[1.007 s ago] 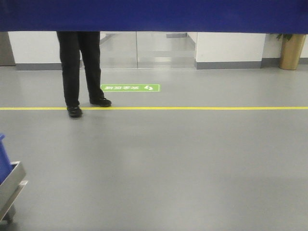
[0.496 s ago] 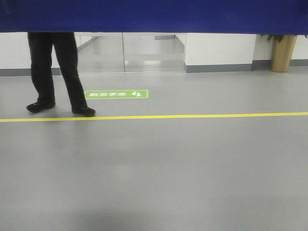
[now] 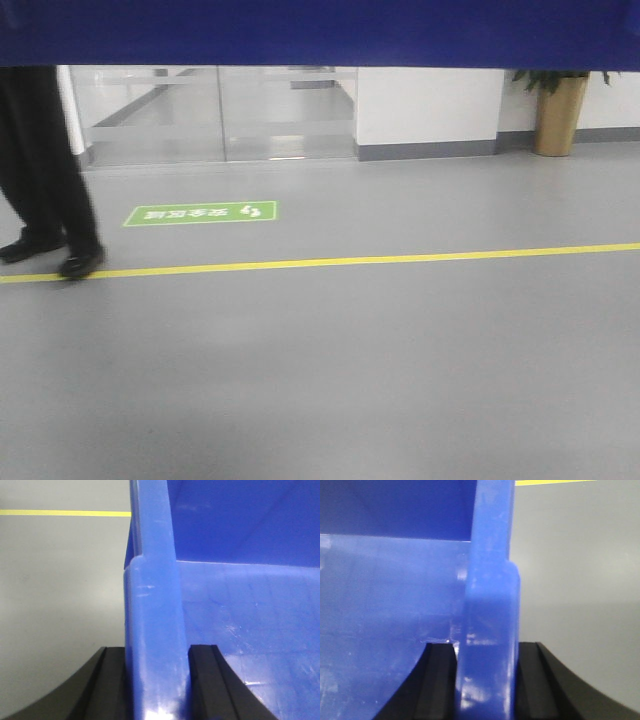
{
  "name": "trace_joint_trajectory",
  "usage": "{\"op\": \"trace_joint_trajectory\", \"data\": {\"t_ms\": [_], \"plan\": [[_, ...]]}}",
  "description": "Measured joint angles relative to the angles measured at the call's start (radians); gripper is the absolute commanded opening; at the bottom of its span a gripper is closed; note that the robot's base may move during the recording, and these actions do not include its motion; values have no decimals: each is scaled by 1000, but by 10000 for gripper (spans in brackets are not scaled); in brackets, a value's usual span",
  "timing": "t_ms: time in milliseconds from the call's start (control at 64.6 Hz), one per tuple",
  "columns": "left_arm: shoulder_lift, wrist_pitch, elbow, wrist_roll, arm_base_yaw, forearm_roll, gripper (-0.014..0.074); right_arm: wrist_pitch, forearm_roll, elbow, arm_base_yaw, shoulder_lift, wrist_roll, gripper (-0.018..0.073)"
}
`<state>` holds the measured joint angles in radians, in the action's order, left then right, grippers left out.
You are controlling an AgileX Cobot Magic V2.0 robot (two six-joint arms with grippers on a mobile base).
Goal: Move blue bin to conveyor side
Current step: 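Hold the blue bin in both grippers while driving to the red-framed belt table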
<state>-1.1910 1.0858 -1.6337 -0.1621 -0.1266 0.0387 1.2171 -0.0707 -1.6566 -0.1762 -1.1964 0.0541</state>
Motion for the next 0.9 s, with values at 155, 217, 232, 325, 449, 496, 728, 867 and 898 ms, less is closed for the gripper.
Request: {"op": "trace_joint_trajectory", "data": {"t_ms": [155, 217, 232, 325, 449, 496, 728, 867, 898], "plan": [[0, 0, 0, 0, 0, -2, -18, 0, -2, 0, 0, 0, 0, -80], [0, 0, 0, 0, 0, -2, -18, 0, -2, 0, 0, 0, 0, -80], [0, 0, 0, 0, 0, -2, -18, 0, -2, 0, 0, 0, 0, -80], [0, 0, 0, 0, 0, -2, -18, 0, -2, 0, 0, 0, 0, -80], [0, 0, 0, 0, 0, -4, -18, 0, -2, 0, 0, 0, 2, -80], [0, -2, 0, 0, 0, -4, -18, 0, -2, 0, 0, 0, 2, -80], [0, 0, 0, 0, 0, -4, -18, 0, -2, 0, 0, 0, 0, -80], [0, 0, 0, 0, 0, -2, -18, 0, -2, 0, 0, 0, 0, -80], [0, 0, 0, 0, 0, -2, -18, 0, -2, 0, 0, 0, 0, -80]]}}
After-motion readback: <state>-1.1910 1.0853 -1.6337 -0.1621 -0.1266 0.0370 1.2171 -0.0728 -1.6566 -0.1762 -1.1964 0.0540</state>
